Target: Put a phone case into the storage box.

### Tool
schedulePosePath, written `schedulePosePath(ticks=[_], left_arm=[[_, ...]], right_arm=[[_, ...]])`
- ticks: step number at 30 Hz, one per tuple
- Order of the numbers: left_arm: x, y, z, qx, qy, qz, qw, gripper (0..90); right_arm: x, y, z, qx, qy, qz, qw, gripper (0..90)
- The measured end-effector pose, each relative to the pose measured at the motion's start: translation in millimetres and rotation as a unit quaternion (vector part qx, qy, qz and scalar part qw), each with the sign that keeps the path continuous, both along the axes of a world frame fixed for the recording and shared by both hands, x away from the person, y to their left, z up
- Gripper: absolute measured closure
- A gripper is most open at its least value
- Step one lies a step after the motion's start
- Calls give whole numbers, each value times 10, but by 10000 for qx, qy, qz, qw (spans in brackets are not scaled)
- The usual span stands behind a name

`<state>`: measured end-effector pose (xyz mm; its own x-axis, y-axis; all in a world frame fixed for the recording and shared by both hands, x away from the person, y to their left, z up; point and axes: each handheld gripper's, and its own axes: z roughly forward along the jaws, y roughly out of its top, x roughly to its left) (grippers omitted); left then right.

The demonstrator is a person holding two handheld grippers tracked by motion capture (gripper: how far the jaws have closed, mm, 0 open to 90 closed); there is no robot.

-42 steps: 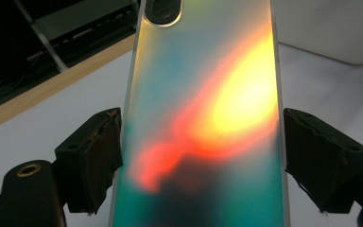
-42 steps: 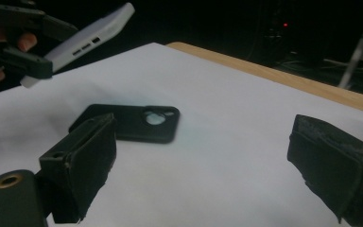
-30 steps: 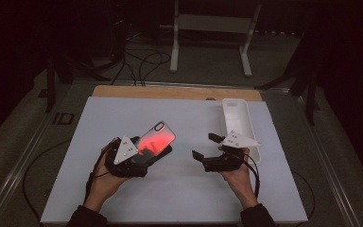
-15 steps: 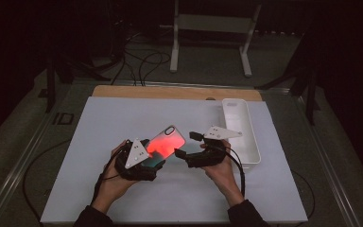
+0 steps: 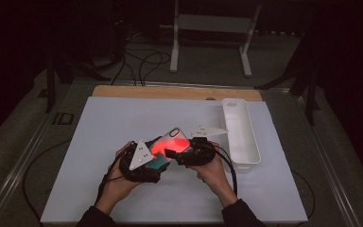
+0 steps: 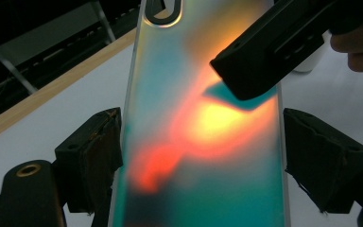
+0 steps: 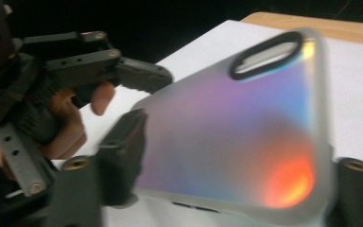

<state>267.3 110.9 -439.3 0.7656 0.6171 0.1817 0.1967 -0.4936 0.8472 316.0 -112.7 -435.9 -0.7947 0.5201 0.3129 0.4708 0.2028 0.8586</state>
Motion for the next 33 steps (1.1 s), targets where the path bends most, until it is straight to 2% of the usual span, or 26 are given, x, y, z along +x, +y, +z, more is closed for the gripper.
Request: schedulePosePath(ticks=[1, 3, 4, 7, 13, 16, 25, 28, 30, 33], left_arm=[[0, 4, -3, 9, 7, -7, 10000, 171], [-1, 3, -6, 2, -2, 5, 10000, 171], [-1, 1, -7, 4, -10, 16, 10000, 171], [2, -3, -8, -26, -14, 53, 10000, 171], [0, -6, -9, -22, -2, 59, 10000, 172], [1, -4, -12, -29, 8, 56, 10000, 172], [9, -8, -19, 13, 52, 99, 9999, 171], [5, -18, -30, 93, 3, 135, 9999, 173], [7, 10, -26, -31, 24, 129, 9999, 221], [18, 36, -13, -125, 112, 75, 9998, 226]], right_arm=[[-2, 8, 0, -42, 16, -52, 10000, 397], [3, 3, 1, -28, 53, -83, 9999, 418], [20, -16, 1, 91, 217, -88, 9997, 456], [10, -15, 1, 200, 357, -5, 9992, 531], [-20, 39, 12, 301, 379, 166, 9987, 701], [-32, 60, 26, 345, 409, 178, 9984, 758], [-46, 107, 42, 445, 466, 213, 9977, 836], [-75, 136, 45, 371, 356, 181, 9985, 862], [-88, 139, 58, 307, 261, 125, 9991, 864], [-91, 125, 67, 347, 223, 105, 9991, 866]])
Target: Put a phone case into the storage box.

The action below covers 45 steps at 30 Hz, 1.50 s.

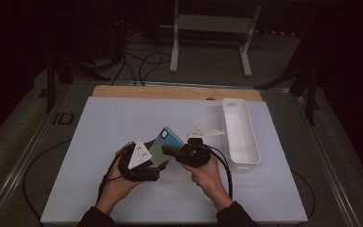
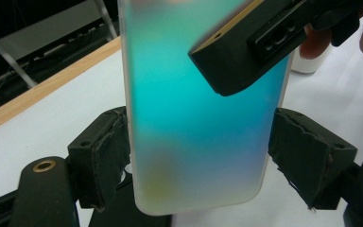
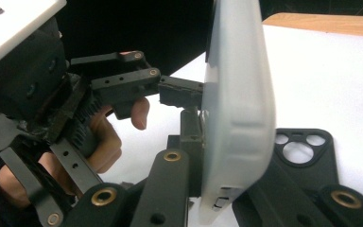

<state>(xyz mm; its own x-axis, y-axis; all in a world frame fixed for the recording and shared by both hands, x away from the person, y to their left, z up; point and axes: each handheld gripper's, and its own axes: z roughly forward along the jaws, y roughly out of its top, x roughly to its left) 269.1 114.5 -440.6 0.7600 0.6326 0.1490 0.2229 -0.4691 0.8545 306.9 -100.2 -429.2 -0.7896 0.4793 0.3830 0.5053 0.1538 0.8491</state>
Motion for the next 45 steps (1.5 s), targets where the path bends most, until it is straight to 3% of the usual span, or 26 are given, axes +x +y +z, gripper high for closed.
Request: schedulePosePath(ticks=[8, 14, 22, 30, 39, 45], left_arm=[[28, 50, 16, -201, 231, -107, 9995, 191], [53, 104, 30, -255, 323, 62, 9991, 150], [73, 176, 50, -494, 570, -73, 9971, 97], [87, 229, 47, -685, 791, -391, 9937, 72], [96, 237, 8, -737, 971, -695, 9901, 106], [80, 209, -18, -789, 1115, -1097, 9845, 176]], right_arm=[[-1, -10, 4, -70, -72, 39, 9999, 866], [1, -40, 18, -65, -110, 53, 9999, 866], [-1, -99, 60, -45, -215, 130, 9997, 865], [-17, -149, 140, 14, -382, 349, 9987, 865], [-37, -169, 198, 105, -518, 787, 9955, 864], [-37, -158, 214, 151, -482, 1200, 9915, 863]])
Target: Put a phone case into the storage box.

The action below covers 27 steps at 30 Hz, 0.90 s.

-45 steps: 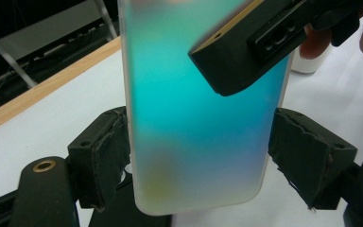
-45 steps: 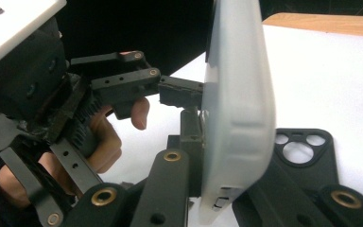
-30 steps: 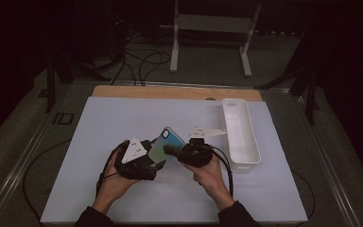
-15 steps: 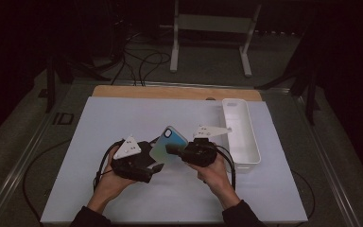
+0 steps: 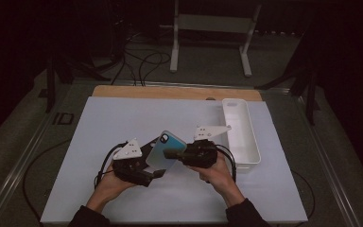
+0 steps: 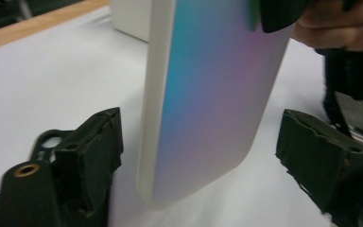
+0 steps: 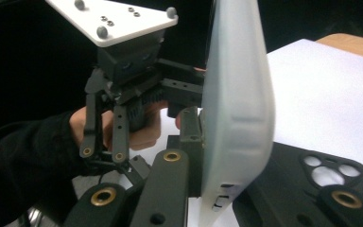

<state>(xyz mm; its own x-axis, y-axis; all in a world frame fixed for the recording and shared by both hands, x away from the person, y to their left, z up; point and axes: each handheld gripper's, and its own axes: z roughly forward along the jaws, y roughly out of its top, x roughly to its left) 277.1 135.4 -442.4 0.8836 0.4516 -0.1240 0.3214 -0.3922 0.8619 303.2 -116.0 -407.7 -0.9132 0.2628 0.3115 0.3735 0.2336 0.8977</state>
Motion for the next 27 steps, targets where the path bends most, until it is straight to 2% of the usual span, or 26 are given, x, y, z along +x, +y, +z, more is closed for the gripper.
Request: schedulePosePath(ticks=[2, 3, 4, 6, 8, 10, 13, 16, 19, 24, 27], left_arm=[[-3, -3, -3, 3, 22, -89, 10000, 196], [-3, -3, -3, 3, 22, -89, 10000, 220], [-2, -4, -6, -4, 70, -191, 9998, 273], [3, -7, -16, -5, 123, -237, 9996, 297], [8, -5, -21, -34, 177, -305, 9994, 395], [16, 3, -21, -47, 202, -308, 9993, 439], [15, 13, -16, -83, 199, -329, 9992, 469], [7, 23, -8, -137, 154, -372, 9991, 551], [6, 19, -13, -145, 171, -492, 9985, 602], [10, -16, -41, -177, 276, -681, 9971, 745], [9, -21, -45, -207, 276, -695, 9970, 786]], right_arm=[[-2, 3, -1, -1, -11, 58, 10000, 863], [-2, 3, -1, -1, -11, 58, 10000, 863], [-13, 9, 7, -23, -72, 165, 9998, 863], [-13, 6, 9, -20, -84, 196, 9998, 863], [-11, 3, 16, -49, -131, 257, 9996, 863], [-9, -4, 22, -65, -126, 285, 9995, 863], [-3, -17, 24, -57, -148, 309, 9994, 861], [21, -62, 30, -70, -177, 278, 9994, 846], [29, -77, 33, -111, -188, 260, 9994, 806], [39, -93, 44, -292, -341, 38, 9990, 619], [37, -90, 43, -342, -401, -16, 9986, 560]])
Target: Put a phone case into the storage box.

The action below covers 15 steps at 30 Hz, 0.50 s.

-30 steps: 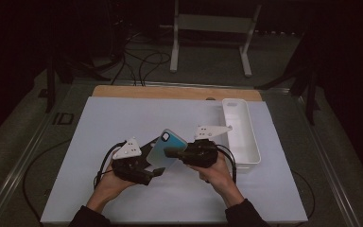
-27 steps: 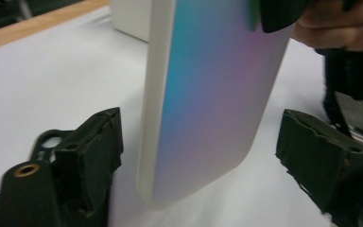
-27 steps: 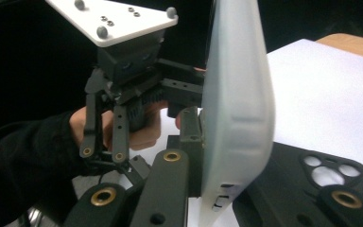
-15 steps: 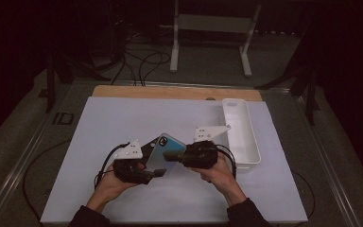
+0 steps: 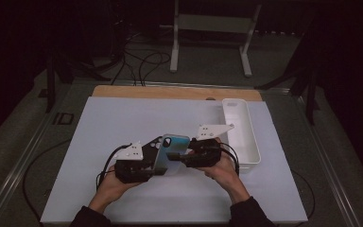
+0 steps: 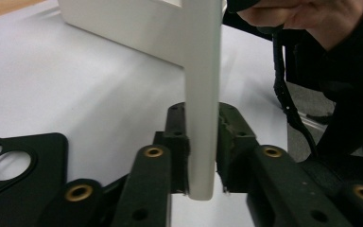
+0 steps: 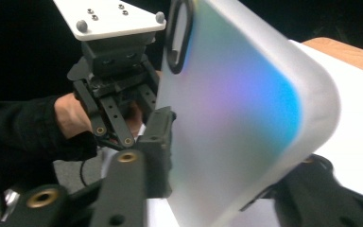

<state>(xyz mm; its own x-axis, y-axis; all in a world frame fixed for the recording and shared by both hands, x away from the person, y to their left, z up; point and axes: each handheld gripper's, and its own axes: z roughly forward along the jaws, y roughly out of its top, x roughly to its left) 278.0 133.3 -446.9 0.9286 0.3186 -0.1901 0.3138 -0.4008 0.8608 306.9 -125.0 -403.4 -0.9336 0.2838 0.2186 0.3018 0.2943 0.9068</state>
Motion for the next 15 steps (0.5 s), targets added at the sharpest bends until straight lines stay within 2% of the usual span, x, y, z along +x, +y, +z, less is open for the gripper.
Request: schedulePosePath(ticks=[6, 8, 9, 10, 13, 15], left_arm=[[-21, 1, 18, 18, -181, 203, 9996, 812], [-23, 4, 23, 20, -190, 213, 9996, 812], [-21, 14, 29, 30, -218, 244, 9995, 813], [-21, 14, 29, 30, -218, 244, 9995, 813], [-18, 35, 39, 37, -258, 331, 9991, 814], [-18, 47, 48, 46, -290, 395, 9988, 814]], right_arm=[[-18, 56, -14, -158, -85, -270, 9995, 399], [-27, 67, -18, -220, -125, -327, 9991, 375], [-41, 88, -28, -297, -152, -407, 9986, 305], [-41, 88, -28, -297, -152, -407, 9986, 305], [-57, 106, -38, -359, -160, -613, 9973, 188], [-58, 100, -35, -384, -134, -746, 9964, 145]])
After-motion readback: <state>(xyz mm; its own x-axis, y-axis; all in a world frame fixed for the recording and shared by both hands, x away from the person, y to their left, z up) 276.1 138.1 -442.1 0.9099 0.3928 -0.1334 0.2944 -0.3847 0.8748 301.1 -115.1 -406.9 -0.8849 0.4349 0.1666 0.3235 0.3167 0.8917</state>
